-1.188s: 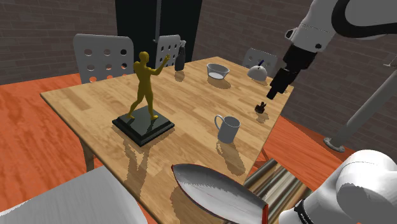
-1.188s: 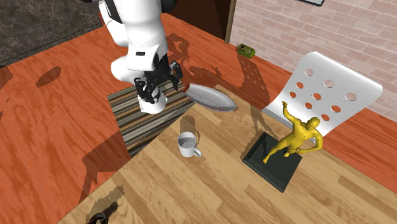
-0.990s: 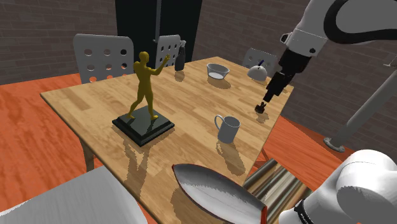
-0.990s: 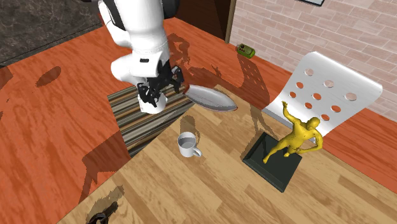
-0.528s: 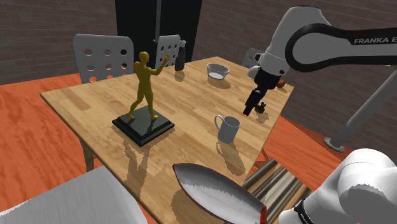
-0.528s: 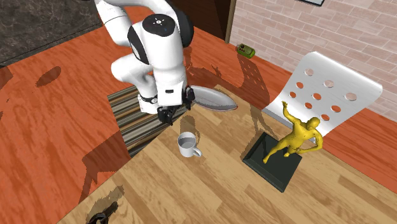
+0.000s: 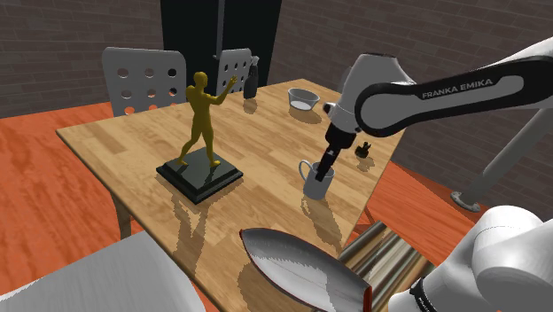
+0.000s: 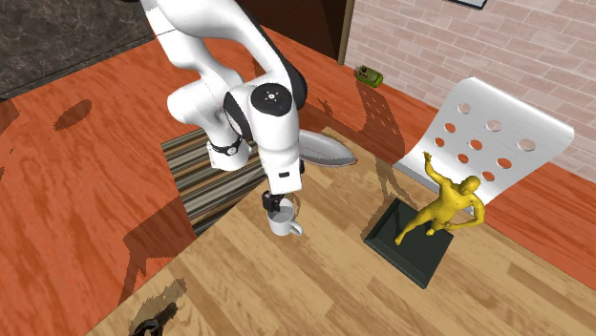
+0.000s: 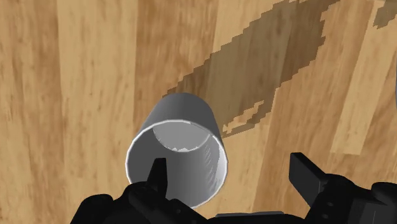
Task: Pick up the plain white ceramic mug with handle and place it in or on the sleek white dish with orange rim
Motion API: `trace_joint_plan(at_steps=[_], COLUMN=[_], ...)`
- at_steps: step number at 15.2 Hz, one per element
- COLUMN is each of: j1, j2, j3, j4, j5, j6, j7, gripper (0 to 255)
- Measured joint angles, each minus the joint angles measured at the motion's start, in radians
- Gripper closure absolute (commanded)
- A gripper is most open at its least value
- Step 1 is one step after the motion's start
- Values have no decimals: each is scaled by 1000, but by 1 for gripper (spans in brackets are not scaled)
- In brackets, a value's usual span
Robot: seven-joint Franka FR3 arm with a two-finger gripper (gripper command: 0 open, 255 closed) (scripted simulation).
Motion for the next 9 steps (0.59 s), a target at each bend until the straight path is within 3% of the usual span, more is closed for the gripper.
trace_joint_plan(at_steps=[9], j1=[4], j2=[91], j3=[-1], j4=[-41], j5=[3], j6=[133], j7=[-10], gripper=[0])
